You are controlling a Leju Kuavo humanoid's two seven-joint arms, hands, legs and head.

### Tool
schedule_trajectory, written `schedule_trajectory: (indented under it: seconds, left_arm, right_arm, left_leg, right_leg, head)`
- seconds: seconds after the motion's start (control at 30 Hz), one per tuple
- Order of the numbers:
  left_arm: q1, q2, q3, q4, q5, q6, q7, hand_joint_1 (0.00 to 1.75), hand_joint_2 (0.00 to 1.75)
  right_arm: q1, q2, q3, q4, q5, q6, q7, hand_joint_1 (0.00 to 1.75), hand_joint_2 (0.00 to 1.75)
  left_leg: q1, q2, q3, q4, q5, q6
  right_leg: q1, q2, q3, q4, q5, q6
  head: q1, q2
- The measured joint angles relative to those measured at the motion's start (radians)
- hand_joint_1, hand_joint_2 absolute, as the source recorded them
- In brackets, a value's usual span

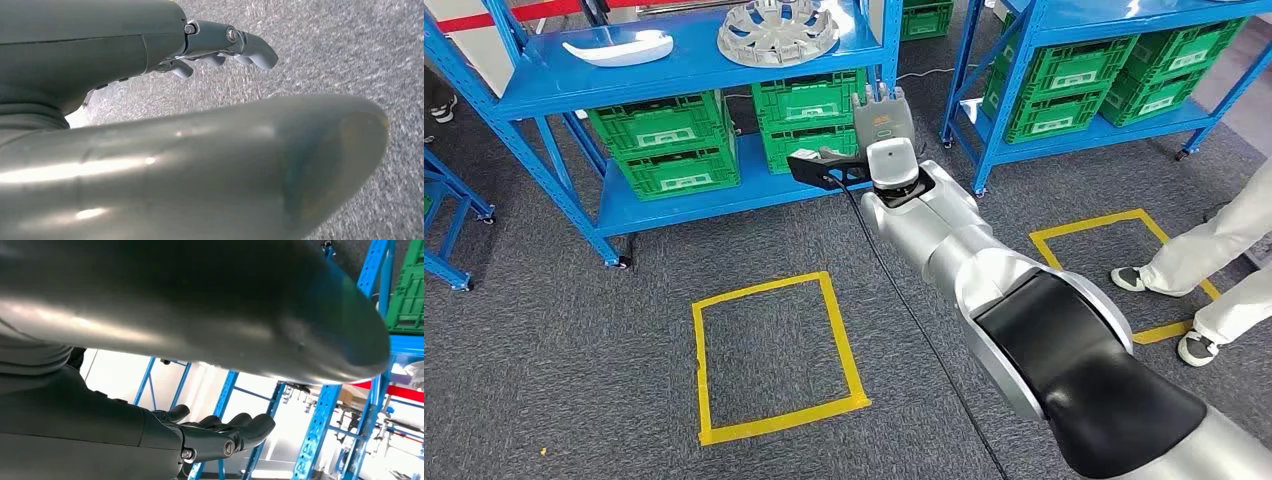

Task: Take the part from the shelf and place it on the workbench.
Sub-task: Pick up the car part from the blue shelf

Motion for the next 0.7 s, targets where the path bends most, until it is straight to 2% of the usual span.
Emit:
schedule_trajectory:
  seconds: [0.2, 0.27, 0.33, 0.37, 0.4, 0.43, 0.5, 0.53, 0.57, 0.6, 0.63, 0.67, 0.7]
  left_arm:
    - [0.0, 0.0, 0.0, 0.0, 0.0, 0.0, 0.0, 0.0, 0.0]
    - [0.0, 0.001, 0.0, 0.0, 0.0, -0.001, -0.002, 0.0, 0.0]
    - [0.001, 0.001, 0.0, 0.0, -0.001, -0.001, -0.005, 0.0, 0.0]
    - [0.001, 0.001, 0.0, 0.0, -0.002, -0.001, -0.007, 0.0, 0.0]
    - [0.0, 0.0, 0.0, 0.0, -0.004, -0.001, -0.008, 0.0, 0.0]
    - [-0.001, -0.001, 0.0, 0.0, -0.005, -0.001, -0.009, 0.0, 0.0]
    - [-0.003, -0.001, 0.0, 0.0, -0.008, -0.001, -0.01, 0.0, 0.0]
    - [-0.002, -0.001, 0.0, 0.0, -0.009, -0.001, -0.011, 0.0, 0.0]
    - [-0.001, -0.001, 0.0, 0.0, -0.01, -0.001, -0.011, 0.0, 0.0]
    - [0.0, -0.002, 0.0, 0.0, -0.011, -0.001, -0.011, 0.0, 0.0]
    - [0.0, -0.002, 0.0, 0.0, -0.011, -0.001, -0.011, 0.0, 0.0]
    - [-0.001, -0.002, 0.0, 0.0, -0.012, -0.001, -0.012, 0.0, 0.0]
    - [-0.002, -0.001, 0.0, 0.0, -0.012, -0.001, -0.012, 0.0, 0.0]
  right_arm:
    - [-0.006, 0.0, 0.0, 0.0, 0.0, 0.0, 0.0, 0.0, 0.0]
    - [-0.006, 0.0, 0.0, 0.0, 0.0, 0.0, 0.0, 0.0, 0.87]
    - [-0.009, 0.002, 0.0, -0.003, 0.0, 0.0, 0.001, 0.0, 1.75]
    - [-0.012, 0.003, 0.0, -0.004, 0.0, 0.001, 0.001, 0.0, 1.75]
    - [-0.015, 0.003, 0.0, -0.005, 0.0, 0.001, 0.001, 0.0, 1.75]
    - [-0.018, 0.003, 0.0, -0.005, 0.001, 0.002, 0.001, 0.0, 1.75]
    - [-0.019, 0.004, 0.0, -0.005, 0.001, 0.007, 0.001, 0.0, 1.75]
    - [-0.016, 0.003, 0.0, -0.004, 0.001, 0.009, 0.002, 0.0, 1.75]
    - [-0.013, 0.003, 0.0, -0.003, 0.001, 0.01, 0.002, 0.0, 1.75]
    - [-0.012, 0.002, 0.0, -0.003, 0.001, 0.01, 0.002, 0.0, 1.75]
    - [-0.012, 0.002, 0.0, -0.003, 0.001, 0.01, 0.002, 0.0, 1.75]
    - [-0.014, 0.002, 0.0, -0.003, 0.001, 0.01, 0.002, 0.0, 1.75]
    - [-0.015, 0.002, 0.0, -0.003, 0.001, 0.01, 0.001, 0.0, 1.75]
  left_leg:
    - [-0.001, 0.001, 0.003, 0.0, -0.002, -0.003]
    - [-0.004, 0.002, 0.004, -0.001, -0.007, 0.007]
    - [-0.002, 0.005, 0.022, -0.025, -0.003, 0.018]
    - [0.002, 0.008, 0.035, -0.041, 0.002, 0.022]
    - [0.005, 0.01, 0.047, -0.054, 0.006, 0.024]
    - [0.008, 0.012, 0.054, -0.06, 0.007, 0.025]
    - [0.009, 0.014, 0.059, -0.058, -0.002, 0.025]
    - [0.01, 0.014, 0.061, -0.053, -0.008, 0.023]
    - [0.012, 0.013, 0.063, -0.047, -0.015, 0.02]
    - [0.015, 0.013, 0.065, -0.038, -0.024, 0.015]
    - [0.018, 0.012, 0.067, -0.027, -0.035, 0.008]
    - [0.02, 0.012, 0.066, -0.016, -0.047, -0.001]
    - [0.02, 0.012, 0.066, -0.008, -0.058, -0.009]
  right_leg:
    - [-0.001, 0.0, 0.004, -0.002, -0.001, 0.0]
    - [-0.004, 0.0, 0.008, -0.01, 0.0, 0.005]
    - [-0.003, -0.001, 0.016, -0.018, 0.002, 0.013]
    - [-0.002, -0.002, 0.012, -0.007, -0.004, 0.016]
    - [-0.001, -0.004, -0.003, 0.027, -0.018, 0.019]
    - [-0.003, -0.005, -0.033, 0.083, -0.04, 0.022]
    - [-0.009, -0.006, -0.114, 0.211, -0.083, 0.03]
    - [-0.012, -0.007, -0.142, 0.246, -0.084, 0.034]
    - [-0.015, -0.007, -0.152, 0.244, -0.065, 0.037]
    - [-0.019, -0.008, -0.141, 0.201, -0.028, 0.041]
    - [-0.022, -0.009, -0.116, 0.133, 0.013, 0.044]
    - [-0.022, -0.008, -0.088, 0.073, 0.04, 0.045]
    - [-0.021, -0.006, -0.066, 0.03, 0.054, 0.04]
  head:
    - [0.0, 0.0]
    - [0.0, 0.0]
    - [0.0, 0.0]
    - [0.002, 0.0]
    - [0.003, 0.0]
    - [0.004, 0.0]
    - [0.005, 0.0]
    - [0.005, 0.0]
    - [0.005, 0.0]
    - [0.005, 0.0]
    - [0.005, 0.0]
    - [0.006, 0.0]
    - [0.006, 0.0]
